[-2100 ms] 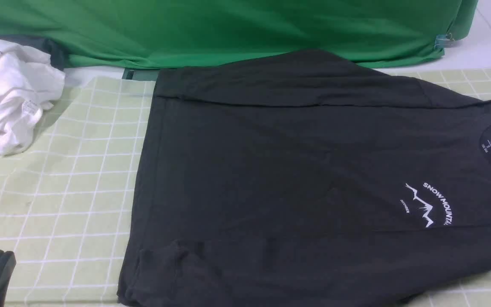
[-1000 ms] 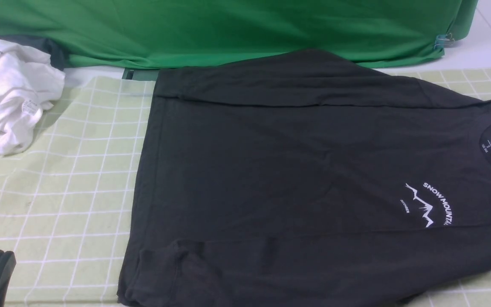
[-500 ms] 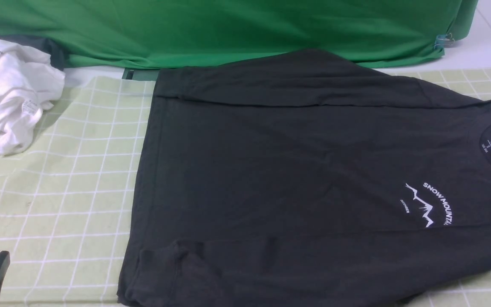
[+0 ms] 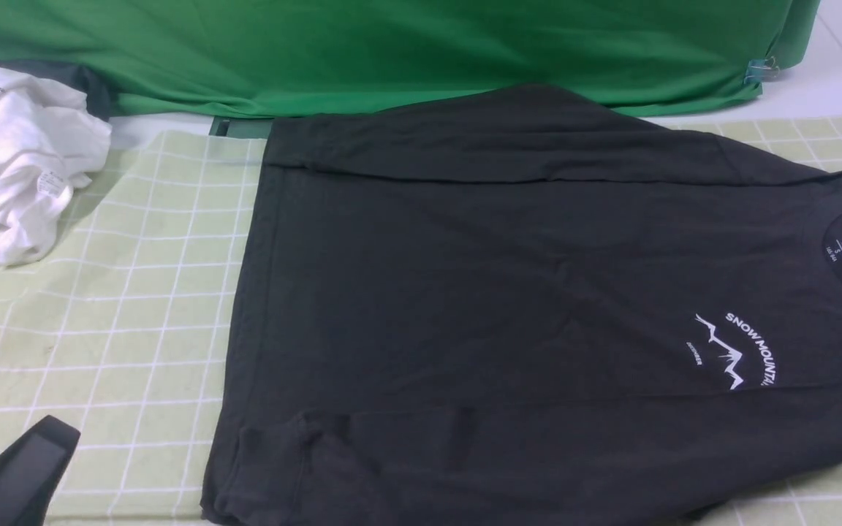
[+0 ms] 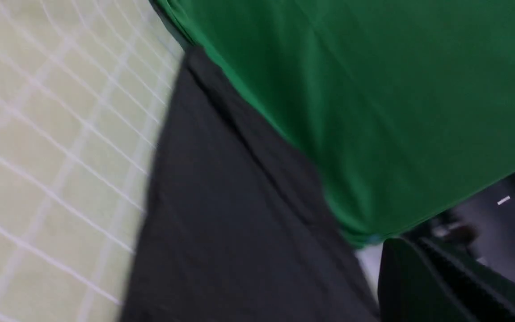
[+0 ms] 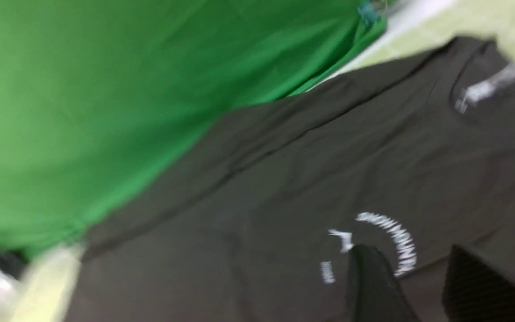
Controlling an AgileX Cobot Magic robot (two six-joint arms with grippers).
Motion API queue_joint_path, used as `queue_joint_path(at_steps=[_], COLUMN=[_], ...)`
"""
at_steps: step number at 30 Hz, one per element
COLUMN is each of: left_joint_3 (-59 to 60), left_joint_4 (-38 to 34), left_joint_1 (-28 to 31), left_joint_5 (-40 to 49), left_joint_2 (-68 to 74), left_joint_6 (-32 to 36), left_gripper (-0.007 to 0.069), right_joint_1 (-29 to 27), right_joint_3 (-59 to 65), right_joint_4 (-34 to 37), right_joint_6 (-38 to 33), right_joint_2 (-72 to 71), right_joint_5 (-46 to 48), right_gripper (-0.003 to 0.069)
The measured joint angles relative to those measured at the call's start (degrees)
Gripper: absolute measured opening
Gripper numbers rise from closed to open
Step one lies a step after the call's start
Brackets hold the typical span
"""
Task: Fold a long-sleeved shirt over a green coffee tablecloth.
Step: 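Grasp the left edge of the dark T-shirt lying flat on the table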
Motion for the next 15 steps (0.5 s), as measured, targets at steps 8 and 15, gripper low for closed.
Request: queue_joint_path(at_steps=[8,15], left_joint_3=[0.00,0.00], left_joint_4=[0.58,-0.11], left_joint_1=[0.00,0.00], left_joint_5=[-0.29,-2.20], left_joint_2=[0.00,0.00], left_joint_6=[-1.00,-2.57], left_gripper=[0.0015,0.0015], right_joint_1=[0.00,0.00], right_joint_3=[0.00,0.00], right_joint_4=[0.56,0.60], right_joint_6=[2.83,2.04], right_joint_2=[0.00,0.00], right_joint_5=[-0.21,-6.65], right_gripper=[0.0232,0.0027])
